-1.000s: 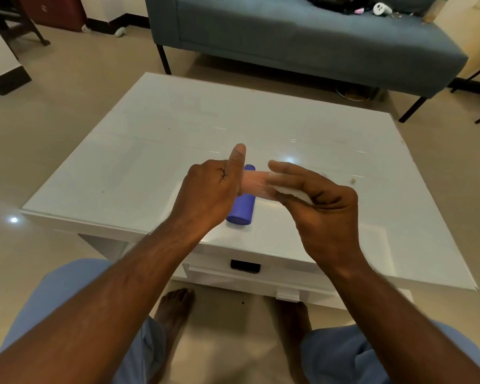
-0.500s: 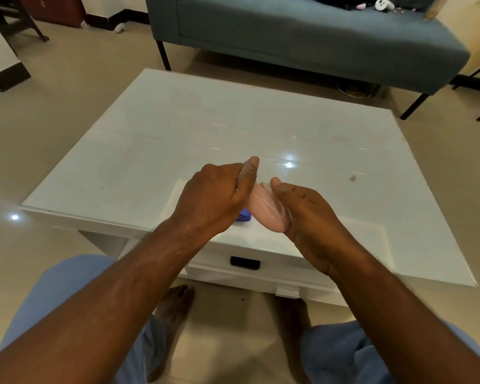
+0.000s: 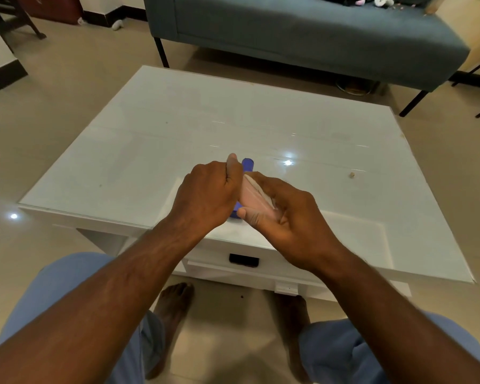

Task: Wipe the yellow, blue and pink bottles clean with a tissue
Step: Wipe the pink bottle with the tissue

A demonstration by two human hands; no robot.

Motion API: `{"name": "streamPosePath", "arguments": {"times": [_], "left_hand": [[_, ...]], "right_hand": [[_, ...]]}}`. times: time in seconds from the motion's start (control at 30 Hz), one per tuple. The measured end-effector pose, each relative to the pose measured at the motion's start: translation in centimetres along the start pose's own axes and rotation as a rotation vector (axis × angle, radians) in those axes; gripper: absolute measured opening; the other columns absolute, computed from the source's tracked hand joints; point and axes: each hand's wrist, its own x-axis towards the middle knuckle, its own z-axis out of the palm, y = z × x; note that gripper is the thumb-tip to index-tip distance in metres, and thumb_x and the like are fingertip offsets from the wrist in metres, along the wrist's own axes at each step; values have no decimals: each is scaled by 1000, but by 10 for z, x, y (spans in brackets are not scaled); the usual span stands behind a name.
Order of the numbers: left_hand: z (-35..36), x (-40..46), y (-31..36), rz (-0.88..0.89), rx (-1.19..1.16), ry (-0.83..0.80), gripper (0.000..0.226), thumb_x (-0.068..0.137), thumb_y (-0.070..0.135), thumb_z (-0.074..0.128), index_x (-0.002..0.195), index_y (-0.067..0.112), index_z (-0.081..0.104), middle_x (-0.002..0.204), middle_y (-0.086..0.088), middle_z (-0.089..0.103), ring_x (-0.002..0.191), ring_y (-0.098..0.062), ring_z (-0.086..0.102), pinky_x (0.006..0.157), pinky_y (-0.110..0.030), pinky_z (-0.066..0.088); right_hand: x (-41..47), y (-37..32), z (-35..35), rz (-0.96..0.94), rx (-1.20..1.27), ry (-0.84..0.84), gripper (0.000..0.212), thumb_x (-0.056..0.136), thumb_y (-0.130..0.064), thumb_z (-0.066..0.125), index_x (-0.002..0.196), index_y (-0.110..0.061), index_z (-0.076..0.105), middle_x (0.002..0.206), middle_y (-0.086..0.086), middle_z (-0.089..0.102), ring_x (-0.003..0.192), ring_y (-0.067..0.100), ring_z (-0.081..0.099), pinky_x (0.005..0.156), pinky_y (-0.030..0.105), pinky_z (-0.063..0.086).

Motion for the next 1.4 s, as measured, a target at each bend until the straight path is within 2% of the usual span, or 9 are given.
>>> {"name": "streamPosePath", "arguments": {"times": [0.1,0.27,0.43,0.6,0.77,0.9,1.07,1.2,1.4], "left_hand": [[-3,1,1,-72,-32,-39,59,106,31,21,56,15,45,52,-3,45,54,-16,48,57,-27,38],[-4,2,1,-250,-141,-139,49,105,27,22,63,16,45,57,-1,49,54,-13,45,53,-25,35],[-2,1,2,-393,-279,-184,43,105,25,26,67,14,41,63,-3,48,59,-17,42,58,-27,34],[-6,0,8,-222,-294,-113,58,101,36,24,76,-2,58,63,-18,59,58,-24,53,60,-41,47],[-4,1,10,-59,-253,1,71,92,48,20,79,-7,62,66,-21,62,68,-31,62,67,-48,52],[-6,2,9,-100,-239,84,65,101,41,24,81,-7,63,67,-21,61,67,-32,61,65,-49,52],[-12,3,7,-221,-235,78,58,105,35,24,91,-7,61,80,-25,63,75,-33,61,69,-49,52],[-14,0,7,-235,-231,27,45,105,28,25,95,-2,57,81,-17,59,79,-35,59,70,-44,50],[-10,-1,5,-258,-241,-59,40,102,23,24,81,6,53,69,-8,55,71,-29,53,65,-39,45]], "right_hand": [[-2,-1,1,-97,-63,21,58,96,-43,62,149,-23,51,143,-7,60,120,4,58,95,20,53],[3,0,3,-343,-250,163,39,101,-20,62,137,-7,65,138,9,67,126,27,66,103,48,56],[5,-1,-2,-562,-254,248,24,95,0,71,118,-5,76,124,7,74,118,22,70,105,37,55],[7,-15,-15,15,496,531,19,104,-16,60,113,-12,77,106,5,80,102,22,76,93,38,61],[10,-1,-24,368,756,446,30,110,-23,46,116,-13,74,109,8,79,105,26,76,101,46,58],[4,-11,-13,200,454,222,31,102,-39,57,126,-25,71,122,-7,74,113,13,69,96,36,59],[-3,-8,-4,-15,52,81,66,85,-54,70,144,-29,54,139,-9,61,120,11,62,96,22,56],[-1,-3,-5,-123,0,138,50,94,-31,73,141,-21,60,134,-5,65,115,9,62,90,14,52],[2,0,-2,-365,41,251,31,93,7,69,121,-6,75,128,4,73,128,18,64,110,42,51]]}}
